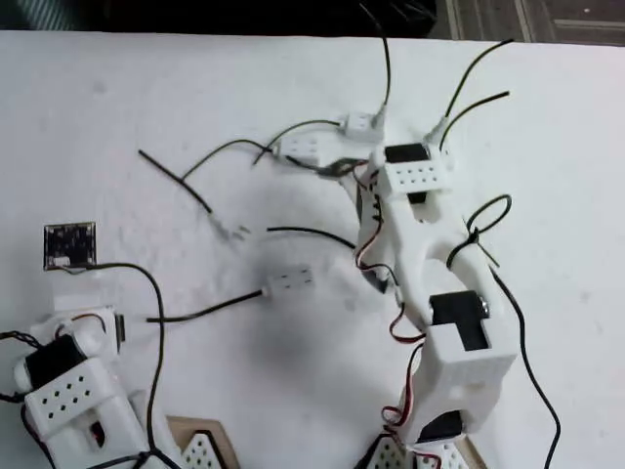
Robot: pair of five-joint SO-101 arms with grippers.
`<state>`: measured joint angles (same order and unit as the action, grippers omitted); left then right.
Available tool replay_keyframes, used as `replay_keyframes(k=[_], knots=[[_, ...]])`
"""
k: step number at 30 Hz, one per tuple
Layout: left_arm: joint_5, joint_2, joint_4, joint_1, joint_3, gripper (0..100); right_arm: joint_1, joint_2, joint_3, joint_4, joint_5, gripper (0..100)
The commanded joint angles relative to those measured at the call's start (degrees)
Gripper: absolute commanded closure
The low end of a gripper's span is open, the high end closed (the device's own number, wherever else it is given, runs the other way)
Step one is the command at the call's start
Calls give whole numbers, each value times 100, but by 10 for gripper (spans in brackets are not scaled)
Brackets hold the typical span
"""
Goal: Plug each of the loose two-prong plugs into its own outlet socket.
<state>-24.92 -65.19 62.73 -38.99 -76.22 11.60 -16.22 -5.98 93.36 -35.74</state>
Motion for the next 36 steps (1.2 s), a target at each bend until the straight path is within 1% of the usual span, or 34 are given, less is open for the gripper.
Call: replay_keyframes(k=[1,10,18,21,25,32,36], knots=[[9,-75,-105,66,18,858,-13,286,-264,-479,-273,875],[9,-75,-105,66,18,858,-13,286,-484,-1165,-343,875],[0,-75,-105,66,18,858,-110,277,-475,-1279,-360,875],[0,-75,-105,66,18,858,-136,268,-475,-1587,-369,875],[0,-75,-105,66,18,858,-215,92,-440,-1710,-642,875],[0,-75,-105,66,18,858,-497,-505,360,-1684,-668,875],[0,-75,-105,66,18,858,-488,-787,668,-1684,-668,877]])
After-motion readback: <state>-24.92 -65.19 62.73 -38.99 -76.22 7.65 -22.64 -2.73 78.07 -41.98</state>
